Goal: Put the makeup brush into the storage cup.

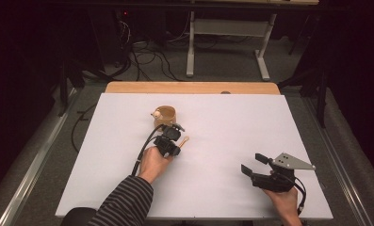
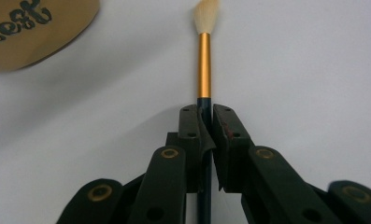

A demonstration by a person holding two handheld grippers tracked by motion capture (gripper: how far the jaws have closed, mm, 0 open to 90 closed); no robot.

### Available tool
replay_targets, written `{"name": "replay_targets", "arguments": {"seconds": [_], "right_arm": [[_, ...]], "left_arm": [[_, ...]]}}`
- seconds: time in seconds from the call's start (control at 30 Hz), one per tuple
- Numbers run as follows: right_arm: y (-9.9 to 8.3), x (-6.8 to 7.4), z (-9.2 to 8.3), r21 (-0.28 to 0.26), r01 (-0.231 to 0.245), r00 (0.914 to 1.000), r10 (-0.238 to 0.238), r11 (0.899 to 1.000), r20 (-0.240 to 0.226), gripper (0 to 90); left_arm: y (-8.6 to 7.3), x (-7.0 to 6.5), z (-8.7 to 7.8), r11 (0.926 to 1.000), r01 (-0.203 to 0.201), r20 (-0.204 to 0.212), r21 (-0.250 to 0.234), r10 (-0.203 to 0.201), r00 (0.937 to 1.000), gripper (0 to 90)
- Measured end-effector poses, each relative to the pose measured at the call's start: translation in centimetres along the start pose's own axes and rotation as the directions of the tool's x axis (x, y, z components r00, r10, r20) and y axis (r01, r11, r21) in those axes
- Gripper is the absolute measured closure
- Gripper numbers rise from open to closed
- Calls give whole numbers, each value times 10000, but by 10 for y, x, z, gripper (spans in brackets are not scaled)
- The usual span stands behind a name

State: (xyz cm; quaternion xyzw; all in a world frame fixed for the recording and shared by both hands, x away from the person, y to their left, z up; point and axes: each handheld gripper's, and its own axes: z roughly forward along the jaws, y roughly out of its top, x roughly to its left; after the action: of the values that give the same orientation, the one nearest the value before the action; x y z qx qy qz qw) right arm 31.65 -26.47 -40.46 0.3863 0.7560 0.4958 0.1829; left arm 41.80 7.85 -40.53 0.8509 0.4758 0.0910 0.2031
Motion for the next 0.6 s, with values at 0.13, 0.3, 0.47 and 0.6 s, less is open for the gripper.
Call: {"name": "replay_targets", "arguments": {"seconds": [0.13, 0.3, 0.47, 0.6], "right_arm": [[0, 0, 0, -19, 38, 10000, -38, 10000, -23, 278], [0, 0, 1, 32, -9, 10000, 9, 10000, -45, 280], [0, 0, 1, 32, 29, 10000, -29, 10000, -71, 282], [0, 0, 2, 26, -58, 9999, 58, 10000, -122, 283]], "left_arm": [[0, 1, 0, 10000, 12, 97, -68, -11, 10000, 825], [-1, 3, 0, 9999, -41, 264, -115, 44, 9996, 827], [-2, 2, -4, 9991, -38, 543, -425, 61, 9985, 829], [-3, -1, -11, 9970, -133, 687, -766, 186, 9975, 830]]}}
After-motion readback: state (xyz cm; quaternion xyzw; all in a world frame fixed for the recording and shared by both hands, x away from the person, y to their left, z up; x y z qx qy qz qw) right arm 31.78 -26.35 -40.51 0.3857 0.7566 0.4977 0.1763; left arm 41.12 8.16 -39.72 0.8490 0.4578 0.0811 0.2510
